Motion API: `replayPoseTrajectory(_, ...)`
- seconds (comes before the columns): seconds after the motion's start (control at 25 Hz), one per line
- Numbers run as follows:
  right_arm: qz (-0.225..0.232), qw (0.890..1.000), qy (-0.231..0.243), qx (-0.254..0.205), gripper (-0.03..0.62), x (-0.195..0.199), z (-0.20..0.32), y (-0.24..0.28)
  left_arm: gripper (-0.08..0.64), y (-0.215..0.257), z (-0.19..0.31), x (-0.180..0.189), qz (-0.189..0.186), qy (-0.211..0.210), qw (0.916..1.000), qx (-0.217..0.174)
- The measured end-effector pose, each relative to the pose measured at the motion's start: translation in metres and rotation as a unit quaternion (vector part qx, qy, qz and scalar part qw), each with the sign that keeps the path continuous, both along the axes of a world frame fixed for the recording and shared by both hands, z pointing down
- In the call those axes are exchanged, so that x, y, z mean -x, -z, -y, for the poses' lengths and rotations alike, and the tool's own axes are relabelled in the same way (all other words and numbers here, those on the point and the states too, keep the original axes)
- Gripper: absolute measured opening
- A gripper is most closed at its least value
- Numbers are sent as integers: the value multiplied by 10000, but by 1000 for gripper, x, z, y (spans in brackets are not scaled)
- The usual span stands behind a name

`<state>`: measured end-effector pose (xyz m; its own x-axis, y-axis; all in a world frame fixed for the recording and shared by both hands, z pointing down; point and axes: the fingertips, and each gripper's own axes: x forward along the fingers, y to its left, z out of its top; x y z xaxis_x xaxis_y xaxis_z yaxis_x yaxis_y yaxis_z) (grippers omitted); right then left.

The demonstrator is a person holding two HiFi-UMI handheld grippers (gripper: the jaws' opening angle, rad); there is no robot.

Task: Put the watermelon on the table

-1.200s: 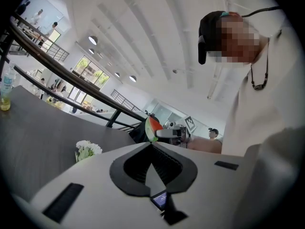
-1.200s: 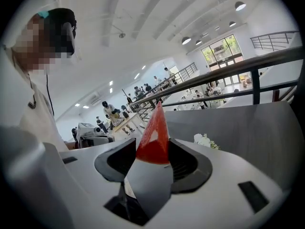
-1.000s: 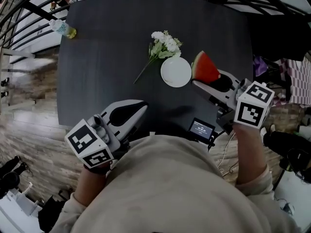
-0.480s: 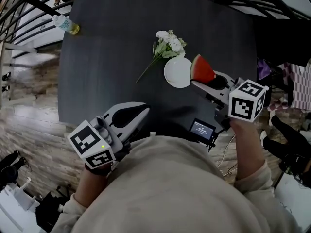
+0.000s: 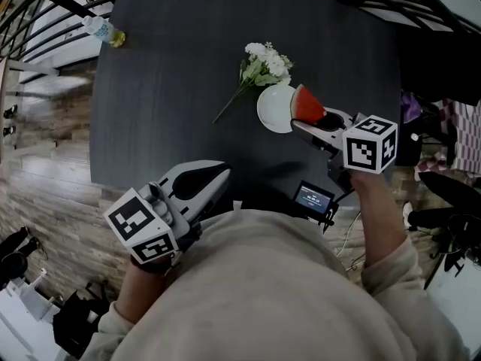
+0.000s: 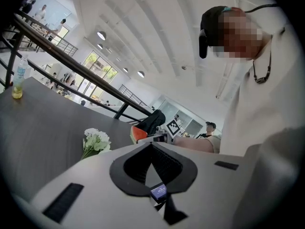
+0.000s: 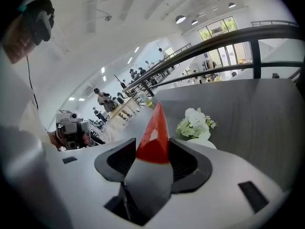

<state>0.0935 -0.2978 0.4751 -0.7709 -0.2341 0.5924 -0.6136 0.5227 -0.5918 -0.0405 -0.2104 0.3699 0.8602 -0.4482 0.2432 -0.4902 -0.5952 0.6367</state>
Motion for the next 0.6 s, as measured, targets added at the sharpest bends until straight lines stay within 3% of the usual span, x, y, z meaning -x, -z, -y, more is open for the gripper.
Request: replayPoseTrajectory(0.6, -540, 9967, 417, 435, 229, 11, 0, -65, 8, -10, -6, 24, 177, 172, 9996, 158)
